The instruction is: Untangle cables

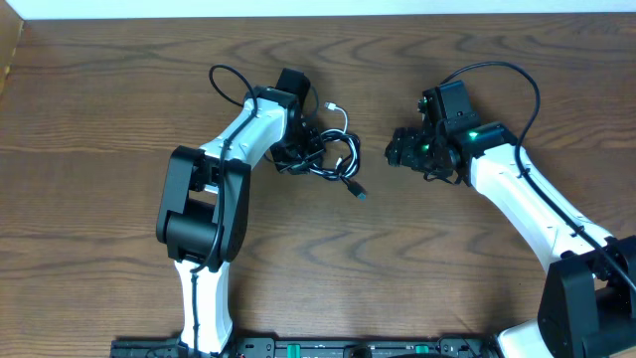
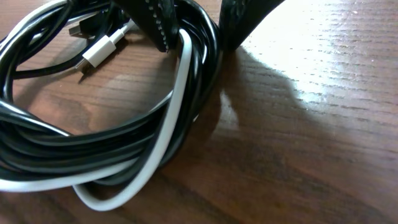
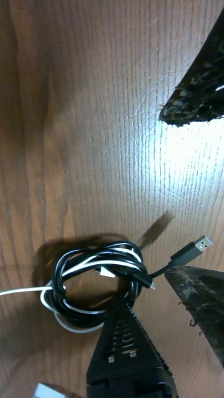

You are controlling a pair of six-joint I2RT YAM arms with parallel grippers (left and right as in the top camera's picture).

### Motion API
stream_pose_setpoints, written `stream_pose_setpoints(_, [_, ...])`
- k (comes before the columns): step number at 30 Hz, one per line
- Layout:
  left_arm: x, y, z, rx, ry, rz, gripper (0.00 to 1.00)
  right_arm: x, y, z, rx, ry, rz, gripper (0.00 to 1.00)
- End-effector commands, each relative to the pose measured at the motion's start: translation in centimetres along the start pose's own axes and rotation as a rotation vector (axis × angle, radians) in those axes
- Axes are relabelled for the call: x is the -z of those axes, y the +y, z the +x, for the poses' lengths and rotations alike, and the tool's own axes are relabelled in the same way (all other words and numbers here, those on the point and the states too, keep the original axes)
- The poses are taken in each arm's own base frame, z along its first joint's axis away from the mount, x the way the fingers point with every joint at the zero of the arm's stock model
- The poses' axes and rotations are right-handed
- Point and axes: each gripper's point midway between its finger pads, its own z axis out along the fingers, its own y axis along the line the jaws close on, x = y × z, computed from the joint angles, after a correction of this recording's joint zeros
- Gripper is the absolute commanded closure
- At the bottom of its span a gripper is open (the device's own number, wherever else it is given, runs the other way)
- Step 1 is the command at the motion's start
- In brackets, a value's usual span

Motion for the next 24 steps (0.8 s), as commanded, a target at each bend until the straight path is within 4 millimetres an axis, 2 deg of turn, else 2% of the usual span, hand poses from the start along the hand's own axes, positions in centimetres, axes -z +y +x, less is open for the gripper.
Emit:
stream_pose_setpoints(1, [-1.6,2.0,-0.4,0.026,-0.011,-0.084,0.73,0.1,0.0,-0.4,0.016,-0.013,0.009,0.30])
stream_pose_setpoints(3, [-1.6,2.0,-0.5,0.022,-0.020,-0.089,0.89,0.1,0.0,-0.4,0.016,-0.012,0.009,0.30])
stream_pose_setpoints(4, [-1.6,2.0,-0.6,0.020,-0.026,-0.091,0.92,0.1,0.0,-0.4,0.016,-0.012,0.009,0.30])
stream_pose_setpoints(9, [-1.2,0.6,-0.4,-0.033,-0.010,-0.027,0.93,0.1,0.1,-0.3,0.027,-0.005,0.003,0.32])
stream_pose_setpoints(11, [0.2,-0.8,-0.2,-0.093,-0.010,0.032,0.93,0.1,0.8,0.1,0.062,0.016,-0.040,0.35])
stream_pose_setpoints(14, [4.5,-3.0,-0.1,-0.163,-0.085,0.117,0.93,0.6,2.5,0.4,0.099,0.035,-0.130,0.38])
stream_pose_setpoints(16, [9.5,-5.0,0.1,-0.203,-0.194,0.195,0.92,1.5,5.0,0.7,0.117,0.054,-0.264,0.38])
stream_pose_setpoints(20, [15.3,-6.8,0.8,-0.198,-0.311,0.292,0.93,2.4,7.4,0.9,0.137,0.077,-0.401,0.43])
stream_pose_setpoints(21, [16.7,-7.1,1.1,-0.198,-0.338,0.317,0.93,2.5,7.6,0.9,0.136,0.078,-0.413,0.43])
stream_pose_setpoints(24, [18.1,-7.4,1.4,-0.172,-0.360,0.345,0.93,2.9,8.4,0.9,0.147,0.081,-0.463,0.43])
